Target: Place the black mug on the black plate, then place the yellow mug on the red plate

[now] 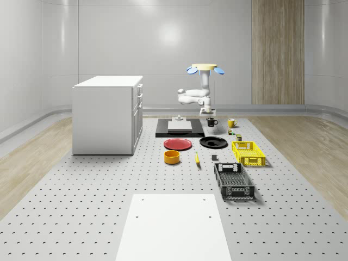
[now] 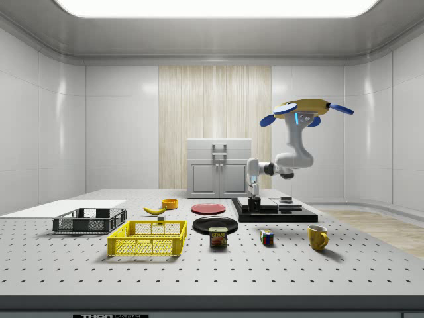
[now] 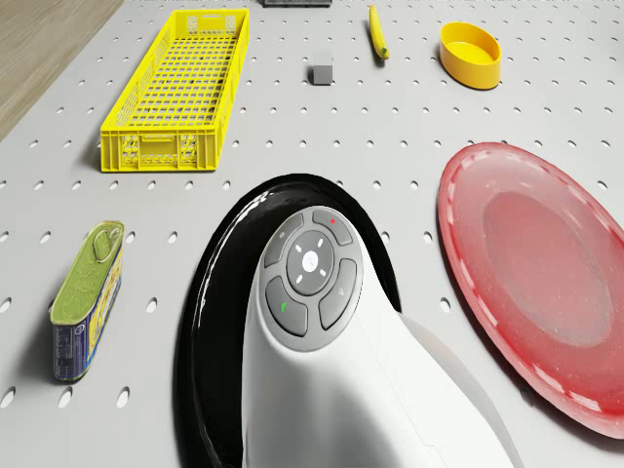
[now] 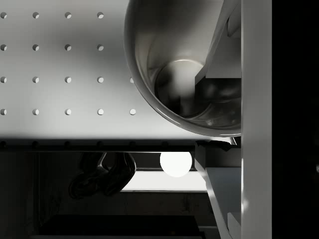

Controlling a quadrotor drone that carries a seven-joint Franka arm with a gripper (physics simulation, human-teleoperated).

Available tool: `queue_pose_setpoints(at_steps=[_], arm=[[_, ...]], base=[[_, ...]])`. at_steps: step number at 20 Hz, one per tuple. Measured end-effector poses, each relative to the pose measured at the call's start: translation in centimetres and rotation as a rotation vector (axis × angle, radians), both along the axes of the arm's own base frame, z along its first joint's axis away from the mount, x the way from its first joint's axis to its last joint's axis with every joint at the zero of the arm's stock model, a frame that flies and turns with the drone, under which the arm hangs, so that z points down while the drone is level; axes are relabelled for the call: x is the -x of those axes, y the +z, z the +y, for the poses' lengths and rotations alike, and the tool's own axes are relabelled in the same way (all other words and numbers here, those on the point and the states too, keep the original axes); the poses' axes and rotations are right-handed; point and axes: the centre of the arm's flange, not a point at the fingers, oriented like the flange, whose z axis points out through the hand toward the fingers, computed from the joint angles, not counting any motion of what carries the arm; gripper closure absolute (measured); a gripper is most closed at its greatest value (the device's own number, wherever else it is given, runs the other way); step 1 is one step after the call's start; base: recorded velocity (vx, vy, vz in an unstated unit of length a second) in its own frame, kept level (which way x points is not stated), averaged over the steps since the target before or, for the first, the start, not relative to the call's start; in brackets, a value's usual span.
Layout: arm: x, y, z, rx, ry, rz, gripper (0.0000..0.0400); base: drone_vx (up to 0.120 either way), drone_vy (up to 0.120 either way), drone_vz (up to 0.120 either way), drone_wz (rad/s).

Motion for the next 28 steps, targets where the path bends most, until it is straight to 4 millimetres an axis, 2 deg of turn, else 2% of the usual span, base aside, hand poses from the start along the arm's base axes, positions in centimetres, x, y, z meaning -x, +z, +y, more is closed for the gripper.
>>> queue_pose_setpoints(at_steps=[19, 22, 28], arm=[[0.00, 0.00, 0.00, 0.000, 0.000, 0.000, 0.0290], [0.00, 0.00, 0.00, 0.000, 0.000, 0.000, 0.0290], [0.00, 0.00, 0.00, 0.000, 0.000, 0.000, 0.0290]], base=[[0.120, 0.000, 0.000, 0.000], [0.120, -0.093, 0.000, 0.000], [0.120, 0.000, 0.000, 0.000]])
